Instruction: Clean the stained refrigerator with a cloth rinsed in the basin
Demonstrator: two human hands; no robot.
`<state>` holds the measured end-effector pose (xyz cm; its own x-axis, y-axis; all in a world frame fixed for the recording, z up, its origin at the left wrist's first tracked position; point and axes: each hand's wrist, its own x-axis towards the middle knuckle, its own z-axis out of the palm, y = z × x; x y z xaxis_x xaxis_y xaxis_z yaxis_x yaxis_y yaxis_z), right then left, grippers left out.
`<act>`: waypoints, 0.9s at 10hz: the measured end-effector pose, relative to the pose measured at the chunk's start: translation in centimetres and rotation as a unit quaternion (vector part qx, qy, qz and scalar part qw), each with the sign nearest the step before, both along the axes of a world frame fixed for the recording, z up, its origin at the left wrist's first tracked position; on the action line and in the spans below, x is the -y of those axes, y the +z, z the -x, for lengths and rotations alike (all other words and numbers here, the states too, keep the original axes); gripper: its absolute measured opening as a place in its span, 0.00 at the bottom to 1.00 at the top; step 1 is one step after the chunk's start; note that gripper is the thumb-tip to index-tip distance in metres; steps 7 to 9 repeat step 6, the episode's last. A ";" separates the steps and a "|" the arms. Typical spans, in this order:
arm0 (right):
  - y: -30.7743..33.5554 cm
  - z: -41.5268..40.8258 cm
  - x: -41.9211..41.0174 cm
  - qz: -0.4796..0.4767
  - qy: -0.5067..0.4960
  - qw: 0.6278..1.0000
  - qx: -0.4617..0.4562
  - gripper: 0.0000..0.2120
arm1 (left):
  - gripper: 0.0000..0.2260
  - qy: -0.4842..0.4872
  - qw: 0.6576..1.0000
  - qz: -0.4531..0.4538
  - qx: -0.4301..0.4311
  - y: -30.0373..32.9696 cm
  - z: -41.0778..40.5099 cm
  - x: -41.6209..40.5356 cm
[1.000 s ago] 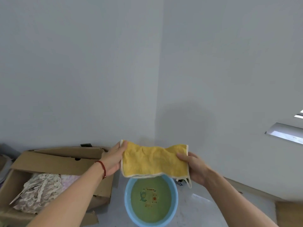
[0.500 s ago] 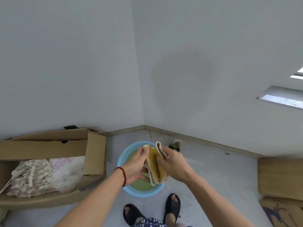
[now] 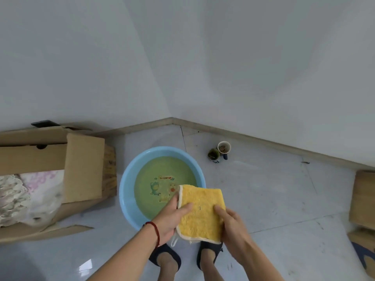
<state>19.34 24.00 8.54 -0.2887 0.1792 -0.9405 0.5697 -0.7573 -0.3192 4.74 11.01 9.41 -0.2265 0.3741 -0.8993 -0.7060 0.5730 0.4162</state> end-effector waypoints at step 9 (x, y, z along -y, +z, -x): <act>-20.6 1.9 0.5 -0.260 0.286 0.922 -0.003 0.22 | 0.27 -0.261 0.928 0.119 -0.240 -19.1 -3.2 -3.5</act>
